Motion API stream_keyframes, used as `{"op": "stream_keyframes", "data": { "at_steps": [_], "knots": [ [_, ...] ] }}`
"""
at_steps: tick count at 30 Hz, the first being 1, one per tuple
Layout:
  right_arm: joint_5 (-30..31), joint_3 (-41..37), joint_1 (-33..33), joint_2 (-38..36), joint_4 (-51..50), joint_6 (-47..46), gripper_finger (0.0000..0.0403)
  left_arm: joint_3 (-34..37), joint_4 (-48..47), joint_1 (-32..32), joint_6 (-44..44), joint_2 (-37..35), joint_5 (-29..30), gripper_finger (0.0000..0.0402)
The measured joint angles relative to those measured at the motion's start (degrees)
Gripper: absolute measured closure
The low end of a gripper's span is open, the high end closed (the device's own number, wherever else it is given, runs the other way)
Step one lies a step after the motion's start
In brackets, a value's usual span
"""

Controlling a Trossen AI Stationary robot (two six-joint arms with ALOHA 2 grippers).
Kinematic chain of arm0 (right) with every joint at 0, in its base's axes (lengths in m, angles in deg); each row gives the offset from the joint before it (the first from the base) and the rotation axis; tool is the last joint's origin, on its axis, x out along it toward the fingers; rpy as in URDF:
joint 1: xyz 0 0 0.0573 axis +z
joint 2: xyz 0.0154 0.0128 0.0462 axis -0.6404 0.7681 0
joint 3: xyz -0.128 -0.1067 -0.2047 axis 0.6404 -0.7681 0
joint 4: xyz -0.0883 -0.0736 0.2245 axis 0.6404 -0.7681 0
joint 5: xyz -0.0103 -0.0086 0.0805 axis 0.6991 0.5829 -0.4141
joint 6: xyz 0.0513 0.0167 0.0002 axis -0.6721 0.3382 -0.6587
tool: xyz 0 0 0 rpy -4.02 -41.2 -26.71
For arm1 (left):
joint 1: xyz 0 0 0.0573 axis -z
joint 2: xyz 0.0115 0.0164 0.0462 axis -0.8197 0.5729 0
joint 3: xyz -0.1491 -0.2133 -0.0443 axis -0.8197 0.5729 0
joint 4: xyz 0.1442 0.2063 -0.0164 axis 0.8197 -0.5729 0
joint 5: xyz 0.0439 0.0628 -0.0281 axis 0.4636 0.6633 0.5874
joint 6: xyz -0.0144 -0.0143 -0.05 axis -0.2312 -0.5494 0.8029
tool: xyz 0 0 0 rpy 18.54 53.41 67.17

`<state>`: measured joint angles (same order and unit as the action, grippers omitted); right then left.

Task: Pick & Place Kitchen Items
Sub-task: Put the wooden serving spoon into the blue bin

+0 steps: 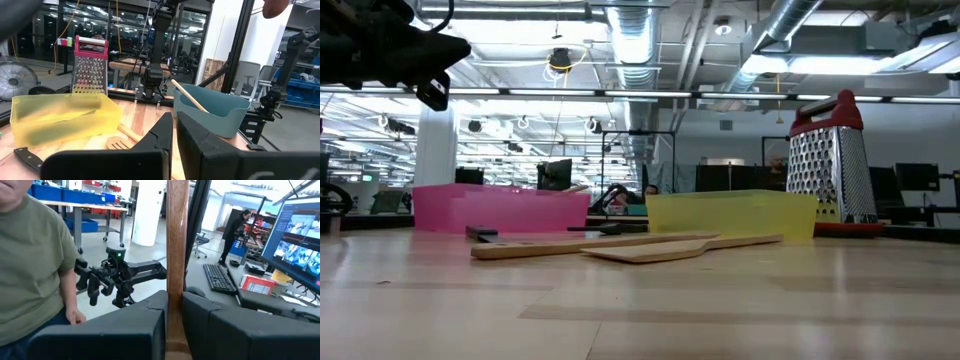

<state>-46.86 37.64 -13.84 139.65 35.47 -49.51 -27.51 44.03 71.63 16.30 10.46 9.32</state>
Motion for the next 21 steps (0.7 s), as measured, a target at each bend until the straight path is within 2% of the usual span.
{"op": "stream_keyframes", "data": {
  "at_steps": [3, 6, 16, 21],
  "knots": [
    [-0.35, 0.0, 0.31, 0.06, -1.08, -0.7, 0.0368, 0.0, 0.06, 0.0, 0.0, 0.0, 0.0, 0.0394],
    [2.77, 0.02, 0.31, 0.03, -9.4, -5.56, 0.0368, 0.0, 0.11, 0.0, 0.0, 0.0, -0.02, 0.0394],
    [22.39, -0.04, -1.53, 0.98, -34.03, -21.38, 0.0368, 0.0, 0.39, 0.0, 0.01, 0.0, -0.04, 0.0394],
    [34.98, -0.04, -3.18, 0.99, -42.68, -26.11, 0.0368, 0.0, 0.42, 0.0, 0.01, 0.0, -0.04, 0.0394]
  ]
}}
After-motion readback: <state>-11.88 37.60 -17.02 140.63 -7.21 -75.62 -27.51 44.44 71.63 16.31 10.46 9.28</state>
